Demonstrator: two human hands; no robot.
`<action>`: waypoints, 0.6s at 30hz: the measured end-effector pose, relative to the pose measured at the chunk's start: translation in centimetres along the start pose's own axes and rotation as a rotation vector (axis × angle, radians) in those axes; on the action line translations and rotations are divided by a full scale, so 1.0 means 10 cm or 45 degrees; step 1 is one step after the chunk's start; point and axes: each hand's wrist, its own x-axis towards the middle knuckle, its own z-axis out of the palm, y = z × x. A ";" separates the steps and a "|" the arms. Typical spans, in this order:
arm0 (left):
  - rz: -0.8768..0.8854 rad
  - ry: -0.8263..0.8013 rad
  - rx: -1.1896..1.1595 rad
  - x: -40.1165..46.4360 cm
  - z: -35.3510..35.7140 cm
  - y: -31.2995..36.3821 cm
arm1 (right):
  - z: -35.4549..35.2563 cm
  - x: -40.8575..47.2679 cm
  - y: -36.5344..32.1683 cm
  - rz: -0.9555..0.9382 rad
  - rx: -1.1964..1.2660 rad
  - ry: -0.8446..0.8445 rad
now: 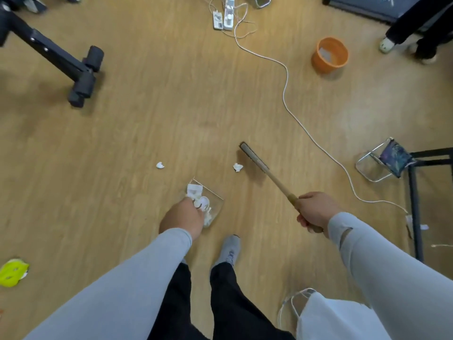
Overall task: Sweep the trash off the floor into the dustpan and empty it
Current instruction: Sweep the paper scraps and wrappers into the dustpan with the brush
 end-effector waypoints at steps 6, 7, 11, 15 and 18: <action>-0.010 0.075 0.001 0.04 0.04 0.09 | 0.11 0.33 -0.05 -0.036 -0.185 -0.119; -0.009 0.082 0.002 0.05 0.04 0.10 | 0.14 0.35 -0.02 -0.046 -0.235 -0.165; -0.014 0.106 0.017 0.07 0.05 0.12 | -0.06 0.24 0.07 -0.088 -0.375 -0.343; -0.006 0.122 0.014 0.07 0.07 0.08 | -0.77 0.21 0.18 -0.141 -0.210 -0.327; -0.015 0.122 0.031 0.08 0.06 0.07 | -0.87 0.18 0.19 -0.193 -0.260 -0.313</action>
